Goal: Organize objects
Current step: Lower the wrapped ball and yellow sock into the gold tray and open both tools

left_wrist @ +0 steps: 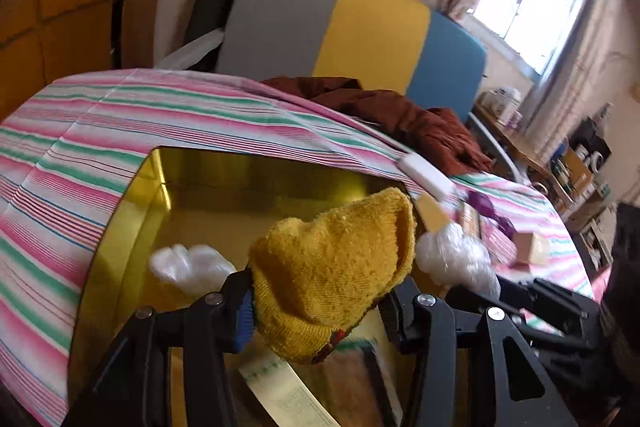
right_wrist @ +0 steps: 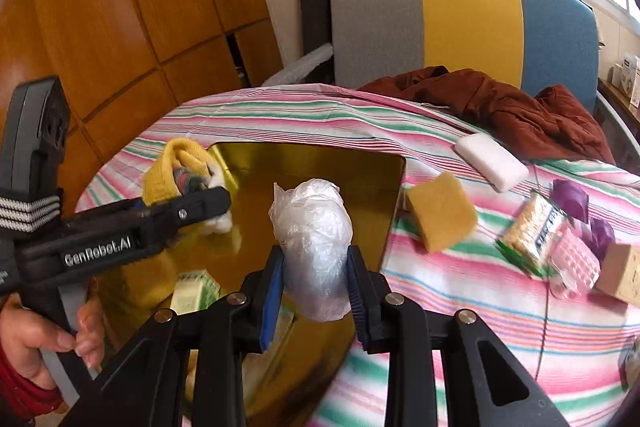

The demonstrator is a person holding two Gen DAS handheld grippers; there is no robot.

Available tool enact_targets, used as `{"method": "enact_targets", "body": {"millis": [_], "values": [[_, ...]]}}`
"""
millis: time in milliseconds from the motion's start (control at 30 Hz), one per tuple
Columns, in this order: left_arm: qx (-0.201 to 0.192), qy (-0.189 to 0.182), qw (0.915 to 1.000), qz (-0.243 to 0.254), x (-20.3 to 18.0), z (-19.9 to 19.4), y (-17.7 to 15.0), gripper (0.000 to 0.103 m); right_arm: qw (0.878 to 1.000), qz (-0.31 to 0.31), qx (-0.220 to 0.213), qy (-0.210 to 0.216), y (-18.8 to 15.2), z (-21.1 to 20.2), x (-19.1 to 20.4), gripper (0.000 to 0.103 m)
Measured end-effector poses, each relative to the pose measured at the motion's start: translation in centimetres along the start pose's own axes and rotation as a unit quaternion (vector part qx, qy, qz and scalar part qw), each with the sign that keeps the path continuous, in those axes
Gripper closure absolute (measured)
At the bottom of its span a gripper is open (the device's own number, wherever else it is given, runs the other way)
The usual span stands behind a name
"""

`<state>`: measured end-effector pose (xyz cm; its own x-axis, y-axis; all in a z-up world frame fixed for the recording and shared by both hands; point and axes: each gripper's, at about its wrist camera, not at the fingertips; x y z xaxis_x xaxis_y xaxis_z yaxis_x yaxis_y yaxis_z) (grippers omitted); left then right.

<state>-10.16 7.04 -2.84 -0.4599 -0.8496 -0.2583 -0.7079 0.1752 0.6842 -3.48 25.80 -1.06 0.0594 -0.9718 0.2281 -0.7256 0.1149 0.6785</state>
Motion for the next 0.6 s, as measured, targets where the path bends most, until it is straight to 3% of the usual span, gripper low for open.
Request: {"method": "enact_targets", "body": {"millis": [200, 267, 333, 367, 433, 500, 600], "values": [[0.026, 0.042, 0.9987, -0.012, 2.4, 3.1, 2.1, 0.052, 0.998, 0.020, 0.015, -0.050, 1.3, 2.6, -0.8, 0.063], [0.038, 0.052, 0.9979, -0.013, 3.1, 4.1, 2.5, 0.052, 0.999, 0.044, 0.008, -0.022, 0.9, 1.7, -1.4, 0.063], [0.048, 0.064, 0.9967, -0.013, 3.7, 5.1, 2.9, 0.050, 0.999, 0.047, 0.001, -0.021, 0.4, 0.9, -1.7, 0.063], [0.051, 0.073, 0.9960, -0.013, 4.0, 5.5, 2.9, 0.047, 0.999, 0.044, -0.002, -0.023, 0.1, 0.5, -1.8, 0.063], [0.051, 0.094, 0.9939, -0.028, 4.7, 5.8, 3.2, 0.024, 0.999, 0.041, -0.009, -0.017, -0.3, -0.3, -2.0, 0.063], [0.031, 0.106, 0.9924, -0.055, 5.4, 5.2, 3.4, 0.008, 0.999, 0.044, -0.014, -0.015, -0.6, -1.1, -2.2, 0.063], [-0.001, 0.107, 0.9899, -0.092, 6.2, 3.6, 3.4, 0.004, 0.998, 0.056, -0.018, -0.009, -0.8, -1.8, -2.8, 0.063]]}}
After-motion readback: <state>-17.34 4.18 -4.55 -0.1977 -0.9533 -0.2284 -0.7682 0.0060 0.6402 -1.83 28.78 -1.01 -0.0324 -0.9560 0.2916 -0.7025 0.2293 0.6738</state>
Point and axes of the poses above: each gripper's, at about its wrist camera, not at the fingertips, and z roughly the way its jaws point, x to its left, y to its top, and after that the axes turned 4 degrees about z, right-handed
